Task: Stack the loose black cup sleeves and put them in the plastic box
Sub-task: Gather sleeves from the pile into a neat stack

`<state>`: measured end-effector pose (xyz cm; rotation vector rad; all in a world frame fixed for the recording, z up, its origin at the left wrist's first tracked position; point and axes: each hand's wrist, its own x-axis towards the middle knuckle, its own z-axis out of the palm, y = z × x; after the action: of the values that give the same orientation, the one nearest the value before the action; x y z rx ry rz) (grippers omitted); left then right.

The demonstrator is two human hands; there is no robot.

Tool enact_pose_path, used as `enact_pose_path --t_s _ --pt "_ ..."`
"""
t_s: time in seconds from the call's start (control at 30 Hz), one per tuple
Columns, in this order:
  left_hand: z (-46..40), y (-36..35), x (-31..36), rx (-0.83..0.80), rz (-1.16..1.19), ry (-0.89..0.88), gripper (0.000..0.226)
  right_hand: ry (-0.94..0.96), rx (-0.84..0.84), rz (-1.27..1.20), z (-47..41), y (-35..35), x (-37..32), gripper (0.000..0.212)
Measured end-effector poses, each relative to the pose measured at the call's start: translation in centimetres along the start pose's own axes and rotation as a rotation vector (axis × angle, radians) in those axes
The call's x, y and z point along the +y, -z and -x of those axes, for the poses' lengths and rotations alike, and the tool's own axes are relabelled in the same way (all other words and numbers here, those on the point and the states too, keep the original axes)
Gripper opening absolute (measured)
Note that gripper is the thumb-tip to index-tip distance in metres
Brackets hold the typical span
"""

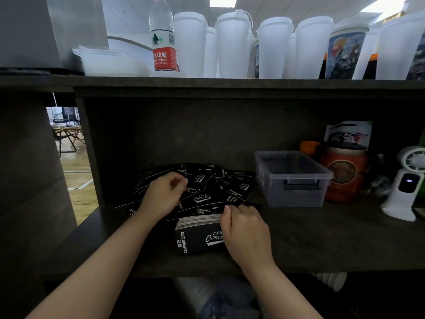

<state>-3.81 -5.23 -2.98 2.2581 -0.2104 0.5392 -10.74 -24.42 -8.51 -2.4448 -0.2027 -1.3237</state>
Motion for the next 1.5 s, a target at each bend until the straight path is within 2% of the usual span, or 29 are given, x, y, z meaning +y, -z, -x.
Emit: enact_pose_path --t_s 0.03,0.13,0.2,0.37,0.47,0.53,0.6,0.67,0.73,0.8,0.9,0.97,1.03,1.07,1.1,1.17,1.2,1.27,1.43,1.5 --pt "-1.5 -0.8 -0.7 0.034 -0.128 0.016 0.035 -0.001 0.002 0.000 0.0 -0.1 0.0 0.045" --pt "-3.7 -3.3 -2.2 -0.079 -0.447 0.192 0.084 -0.004 -0.009 -0.008 0.2 -0.1 0.1 0.044" --pt "-4.1 -4.2 -3.0 -0.086 -0.514 0.221 0.091 0.005 -0.013 -0.007 0.2 0.0 0.1 0.042" --pt "-4.6 -3.8 -4.6 0.150 -0.160 0.167 0.056 -0.024 -0.011 -0.037 0.0 0.7 -0.4 0.033" --pt "-3.9 -1.7 -3.8 0.341 0.028 0.089 0.019 -0.061 -0.024 -0.085 -0.2 1.2 -0.7 0.051" --pt "-2.6 0.1 -2.5 0.380 0.121 0.053 0.013 -0.039 -0.048 -0.116 0.0 1.2 -0.6 0.059" --pt "-0.3 1.2 -1.5 0.231 0.174 0.003 0.011 -0.033 -0.080 -0.183 0.2 1.1 -0.4 0.063" --pt "2.6 1.3 -1.1 -0.063 0.207 -0.032 0.019 -0.035 -0.099 -0.212 0.2 1.0 -0.4 0.062" --pt "5.4 1.1 -1.1 -0.314 0.304 0.010 0.022 -0.046 -0.102 -0.155 0.1 0.8 -0.5 0.051" --pt "7.2 1.1 -0.9 -0.397 0.374 0.055 0.030 -0.042 -0.088 -0.075 -0.1 0.4 -0.3 0.039" --pt "7.7 1.4 -0.7 -0.405 0.432 0.117 0.040 -0.004 -0.056 -0.015 0.0 -0.1 0.0 0.038" --pt "7.0 1.8 -1.3 -0.346 0.403 0.167 0.043 -0.007 -0.046 0.001 0.0 -0.2 0.1 0.034" --pt "5.3 2.6 -3.3 -0.128 0.067 0.106 0.029 0.002 -0.046 -0.039 -0.1 -0.4 0.4 0.037" --pt "4.6 2.9 -4.2 -0.069 -0.160 0.103 0.037 0.010 -0.053 -0.084 -0.1 -0.5 0.5 0.039" --pt "4.0 3.2 -5.0 -0.069 -0.353 0.153 0.057 0.013 -0.066 -0.127 -0.1 -0.6 0.6 0.042" --pt "3.2 3.2 -6.1 -0.126 -0.560 0.324 0.083 0.015 -0.082 -0.189 -0.2 -0.7 0.7 0.045" --pt "3.0 3.2 -6.4 -0.147 -0.568 0.372 0.087 0.017 -0.077 -0.206 -0.2 -0.7 0.8 0.046" --pt "2.5 3.1 -6.8 -0.109 -0.421 0.350 0.086 0.021 -0.051 -0.203 -0.2 -0.7 0.7 0.046" --pt "3.5 3.4 -5.5 0.109 -0.256 0.146 0.077 0.013 -0.048 -0.179 -0.1 -0.4 0.6 0.047" --pt "4.0 3.7 -4.4 0.136 -0.126 0.050 0.065 -0.002 -0.079 -0.184 -0.1 -0.1 0.4 0.045"
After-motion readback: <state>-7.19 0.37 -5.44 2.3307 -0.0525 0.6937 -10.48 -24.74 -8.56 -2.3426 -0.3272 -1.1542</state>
